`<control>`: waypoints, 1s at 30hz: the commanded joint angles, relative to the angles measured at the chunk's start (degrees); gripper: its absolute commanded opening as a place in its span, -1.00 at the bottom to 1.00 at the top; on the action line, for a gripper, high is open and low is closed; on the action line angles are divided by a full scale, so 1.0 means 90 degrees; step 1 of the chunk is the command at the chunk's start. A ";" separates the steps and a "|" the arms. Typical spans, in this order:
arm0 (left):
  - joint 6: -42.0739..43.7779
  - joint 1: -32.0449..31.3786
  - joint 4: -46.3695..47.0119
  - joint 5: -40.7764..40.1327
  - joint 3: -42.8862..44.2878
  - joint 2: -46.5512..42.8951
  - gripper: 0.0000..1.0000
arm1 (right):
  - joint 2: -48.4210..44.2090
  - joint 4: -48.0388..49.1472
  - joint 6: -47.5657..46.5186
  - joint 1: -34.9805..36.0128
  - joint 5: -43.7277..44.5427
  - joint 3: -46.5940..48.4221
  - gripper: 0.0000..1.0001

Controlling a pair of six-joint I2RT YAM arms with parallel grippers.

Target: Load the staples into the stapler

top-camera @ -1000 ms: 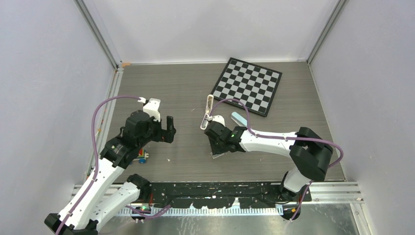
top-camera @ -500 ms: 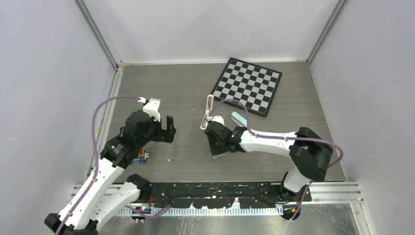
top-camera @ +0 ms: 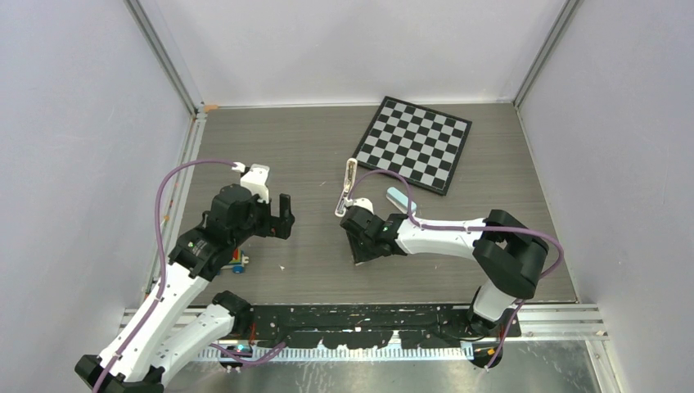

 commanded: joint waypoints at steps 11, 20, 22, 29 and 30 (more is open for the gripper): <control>0.0069 -0.0009 0.0104 -0.0098 0.0061 0.0016 0.99 | -0.0233 0.0021 -0.0005 -0.0035 0.0415 -0.0089 -0.39; 0.0049 -0.0009 0.0107 -0.0088 0.0052 0.0029 0.99 | -0.0255 -0.0148 -0.0005 -0.0033 0.0488 0.0030 -0.48; 0.0059 -0.0003 0.0121 -0.0093 0.0052 0.0038 0.99 | -0.0250 -0.0183 -0.0047 -0.0034 0.0502 0.0059 -0.49; 0.0023 -0.0004 0.0086 -0.0116 0.0047 0.0018 0.99 | -0.0177 -0.0176 -0.0080 -0.0034 0.0543 0.0058 -0.49; 0.0007 -0.0004 0.0098 -0.0112 0.0043 0.0021 0.99 | -0.0160 -0.0160 -0.0075 -0.0035 0.0545 0.0048 -0.48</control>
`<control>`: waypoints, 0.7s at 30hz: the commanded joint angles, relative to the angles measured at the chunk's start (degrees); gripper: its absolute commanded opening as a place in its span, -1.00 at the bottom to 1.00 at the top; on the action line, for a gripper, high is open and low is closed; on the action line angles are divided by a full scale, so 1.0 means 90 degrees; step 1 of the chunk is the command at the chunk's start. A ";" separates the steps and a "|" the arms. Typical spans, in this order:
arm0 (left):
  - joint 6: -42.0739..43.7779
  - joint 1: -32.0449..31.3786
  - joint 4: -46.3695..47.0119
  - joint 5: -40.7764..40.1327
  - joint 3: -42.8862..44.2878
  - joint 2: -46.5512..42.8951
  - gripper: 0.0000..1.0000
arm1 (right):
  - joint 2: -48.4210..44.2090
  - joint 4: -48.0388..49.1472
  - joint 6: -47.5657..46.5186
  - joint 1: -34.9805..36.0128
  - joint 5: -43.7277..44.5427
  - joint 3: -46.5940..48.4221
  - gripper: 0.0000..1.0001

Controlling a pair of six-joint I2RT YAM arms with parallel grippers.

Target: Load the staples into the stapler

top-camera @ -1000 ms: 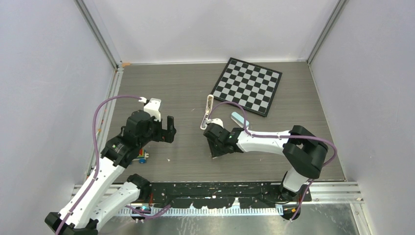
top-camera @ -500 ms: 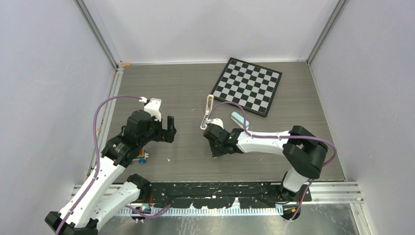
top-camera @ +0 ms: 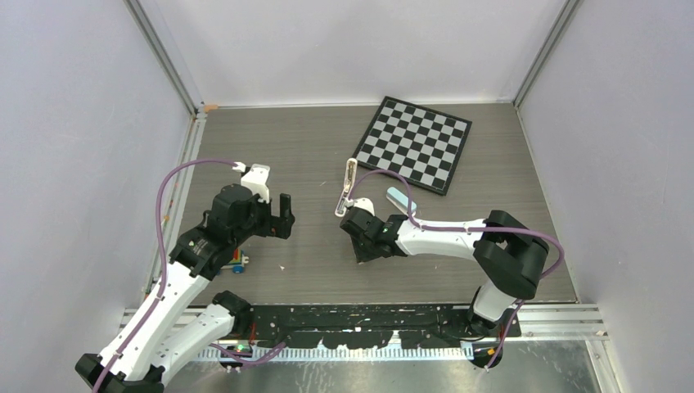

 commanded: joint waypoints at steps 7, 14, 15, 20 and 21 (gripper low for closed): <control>-0.0035 -0.0004 0.0066 -0.0098 0.0076 0.0048 0.99 | -0.0125 -0.0142 -0.0104 -0.0034 0.0277 0.0085 -0.51; -0.0160 -0.0004 0.0138 -0.0111 0.0046 0.0076 0.99 | -0.0259 -0.0117 -0.0214 -0.0033 0.0363 0.0157 -0.59; -0.0171 -0.0004 0.0137 -0.0129 0.0051 0.0097 1.00 | -0.0295 -0.0078 -0.0238 -0.0033 0.0386 0.0142 -0.60; -0.0169 -0.0005 0.0112 -0.0203 0.0063 0.0101 0.99 | -0.0426 0.0025 -0.0224 -0.0034 0.0337 0.0077 -0.63; -0.0159 -0.0004 0.0107 -0.0218 0.0062 0.0082 0.99 | -0.0446 0.0013 -0.0228 -0.0035 0.0323 0.0070 -0.63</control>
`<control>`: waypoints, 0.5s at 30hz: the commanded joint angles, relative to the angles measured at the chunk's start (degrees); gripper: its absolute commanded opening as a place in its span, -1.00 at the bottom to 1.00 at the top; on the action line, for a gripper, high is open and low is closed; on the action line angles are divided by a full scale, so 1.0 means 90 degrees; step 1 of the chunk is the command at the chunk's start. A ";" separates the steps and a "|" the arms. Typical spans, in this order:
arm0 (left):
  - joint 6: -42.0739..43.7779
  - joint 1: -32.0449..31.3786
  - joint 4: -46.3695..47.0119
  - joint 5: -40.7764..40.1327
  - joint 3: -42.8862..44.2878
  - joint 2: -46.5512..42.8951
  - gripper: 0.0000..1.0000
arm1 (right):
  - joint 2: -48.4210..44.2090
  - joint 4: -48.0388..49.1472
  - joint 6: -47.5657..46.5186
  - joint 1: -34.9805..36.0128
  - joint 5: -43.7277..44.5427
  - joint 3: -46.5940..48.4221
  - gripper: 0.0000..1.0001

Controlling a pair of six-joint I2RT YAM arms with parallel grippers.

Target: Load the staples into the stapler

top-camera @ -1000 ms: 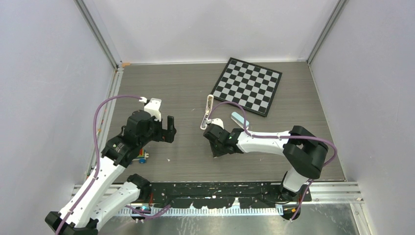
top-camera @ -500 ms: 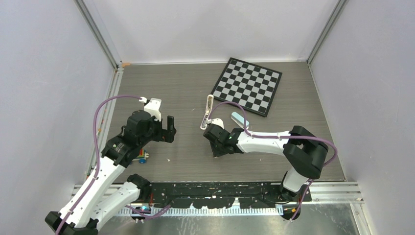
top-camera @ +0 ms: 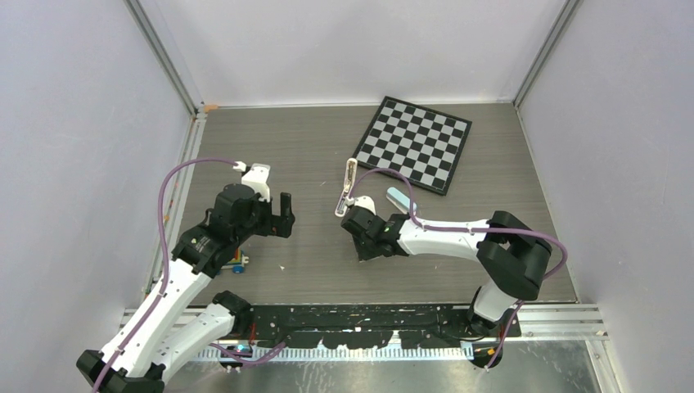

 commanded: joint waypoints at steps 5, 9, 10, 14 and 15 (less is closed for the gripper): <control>0.0026 -0.0004 0.0122 -0.0239 0.0059 -0.0079 0.99 | -0.0472 -0.0069 -0.0034 -0.0035 0.0164 0.0078 -0.64; 0.0050 -0.0004 0.0071 -0.0217 0.0103 -0.0016 0.99 | -0.0636 -0.0076 0.0024 -0.0033 0.0173 0.0114 -0.63; 0.0050 -0.0004 0.0050 -0.0215 0.0109 -0.0028 0.99 | -0.0656 -0.0074 0.0011 -0.0032 0.0182 0.0146 -0.63; 0.0029 -0.0004 0.0060 -0.0239 0.0075 -0.0193 0.99 | -0.0629 -0.0141 -0.0043 -0.0105 0.0304 0.0343 -0.63; 0.0031 -0.0004 0.0092 -0.0240 0.0056 -0.0241 0.99 | -0.0611 -0.0183 -0.0059 -0.0147 0.0273 0.0416 -0.63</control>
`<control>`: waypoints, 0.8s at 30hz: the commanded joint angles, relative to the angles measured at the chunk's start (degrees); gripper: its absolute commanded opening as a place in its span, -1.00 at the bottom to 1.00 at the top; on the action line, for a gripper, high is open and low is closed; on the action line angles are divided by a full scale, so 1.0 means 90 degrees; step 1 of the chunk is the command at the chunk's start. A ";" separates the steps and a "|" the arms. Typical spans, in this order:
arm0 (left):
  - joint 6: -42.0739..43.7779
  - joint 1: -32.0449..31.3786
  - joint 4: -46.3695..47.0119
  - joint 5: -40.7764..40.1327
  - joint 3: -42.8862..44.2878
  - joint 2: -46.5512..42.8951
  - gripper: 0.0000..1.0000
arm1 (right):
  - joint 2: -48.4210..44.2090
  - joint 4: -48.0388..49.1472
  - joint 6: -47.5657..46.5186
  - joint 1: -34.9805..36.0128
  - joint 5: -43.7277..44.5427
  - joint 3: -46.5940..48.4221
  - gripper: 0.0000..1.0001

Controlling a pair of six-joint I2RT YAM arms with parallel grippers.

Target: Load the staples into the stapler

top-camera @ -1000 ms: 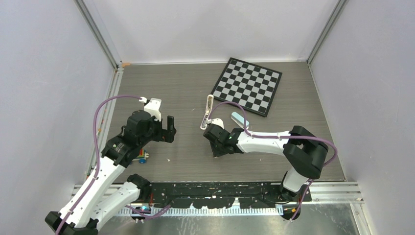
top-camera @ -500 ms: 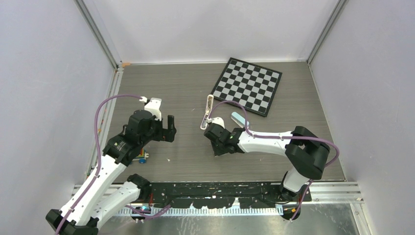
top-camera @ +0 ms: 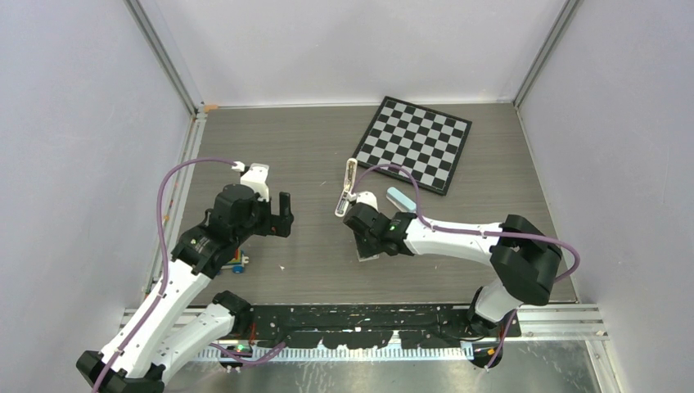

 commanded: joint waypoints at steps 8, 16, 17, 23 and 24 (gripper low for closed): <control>0.0056 -0.0006 0.0073 -0.0114 0.0061 -0.0248 0.99 | -0.0020 -0.0028 -0.0137 -0.0537 -0.0020 0.0810 -0.63; 0.0068 -0.0004 0.0121 -0.0050 0.0060 -0.0234 0.99 | 0.0421 -0.0013 -0.0423 -0.0951 -0.0106 0.1143 -0.62; 0.0065 -0.0004 0.0111 -0.0033 0.0069 -0.0229 0.99 | 0.0498 0.0020 -0.0448 -0.1038 -0.0099 0.1189 -0.62; 0.0066 -0.0009 0.0133 -0.0065 0.0024 -0.0305 0.99 | 0.1118 0.0111 -0.0528 -0.1377 -0.0178 0.1415 -0.60; 0.0079 -0.0006 0.0131 -0.0056 0.0027 -0.0292 0.99 | 0.1204 0.0182 -0.0519 -0.1415 -0.0162 0.1410 -0.60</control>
